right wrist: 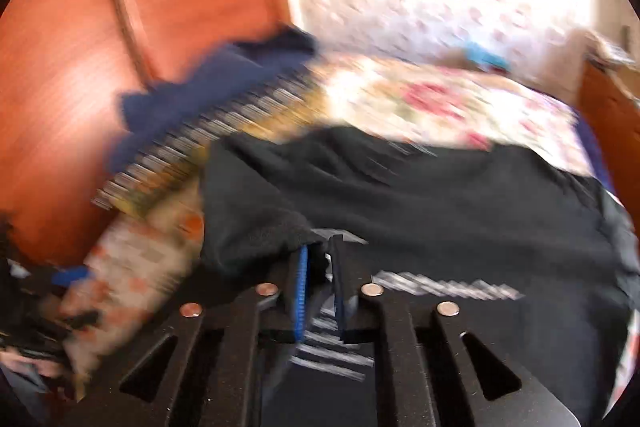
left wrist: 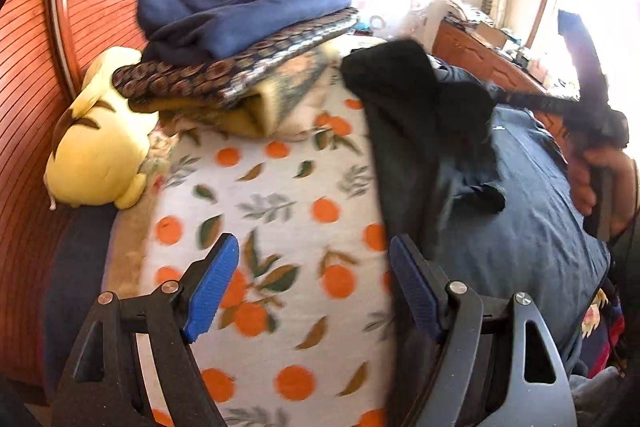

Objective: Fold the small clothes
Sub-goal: 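Grasp the opposite side edge with the right tool and fold it over the center, then lower the folded side and open the right tool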

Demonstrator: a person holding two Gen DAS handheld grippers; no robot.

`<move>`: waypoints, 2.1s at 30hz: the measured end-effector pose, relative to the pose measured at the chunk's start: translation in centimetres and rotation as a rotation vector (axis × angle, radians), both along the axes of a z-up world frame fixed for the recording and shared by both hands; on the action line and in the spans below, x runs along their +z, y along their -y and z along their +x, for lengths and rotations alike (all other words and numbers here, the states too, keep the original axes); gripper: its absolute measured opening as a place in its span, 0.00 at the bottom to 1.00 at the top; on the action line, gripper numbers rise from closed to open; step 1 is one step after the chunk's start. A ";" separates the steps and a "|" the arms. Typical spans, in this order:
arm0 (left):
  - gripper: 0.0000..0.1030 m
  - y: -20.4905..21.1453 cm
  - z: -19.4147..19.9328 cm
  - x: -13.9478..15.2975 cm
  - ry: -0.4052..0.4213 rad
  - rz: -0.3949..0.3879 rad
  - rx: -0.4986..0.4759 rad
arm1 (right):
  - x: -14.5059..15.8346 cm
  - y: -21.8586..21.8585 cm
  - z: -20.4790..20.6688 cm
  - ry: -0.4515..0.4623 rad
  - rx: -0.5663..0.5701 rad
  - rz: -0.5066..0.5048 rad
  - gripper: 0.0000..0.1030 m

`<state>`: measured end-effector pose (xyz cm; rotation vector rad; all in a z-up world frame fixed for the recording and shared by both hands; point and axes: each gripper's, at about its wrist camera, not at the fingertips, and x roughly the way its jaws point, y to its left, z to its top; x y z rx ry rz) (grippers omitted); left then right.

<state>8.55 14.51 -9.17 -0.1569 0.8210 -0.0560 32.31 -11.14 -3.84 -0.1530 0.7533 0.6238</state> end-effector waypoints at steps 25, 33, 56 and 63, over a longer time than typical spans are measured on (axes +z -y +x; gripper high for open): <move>0.76 4.2 2.7 -1.4 -0.043 0.079 -0.076 | -5.0 -2.1 7.2 0.032 0.018 -0.183 0.34; 0.77 4.3 4.1 1.3 0.036 0.089 -0.103 | -5.0 5.6 12.5 0.004 -0.137 -0.179 0.34; 0.77 4.3 6.9 -1.6 -0.055 0.134 -0.135 | -10.3 -2.8 4.2 -0.093 0.280 -0.079 0.09; 0.77 4.2 7.1 -1.6 -0.055 0.134 -0.136 | -9.6 0.2 3.1 -0.080 0.193 -0.041 0.04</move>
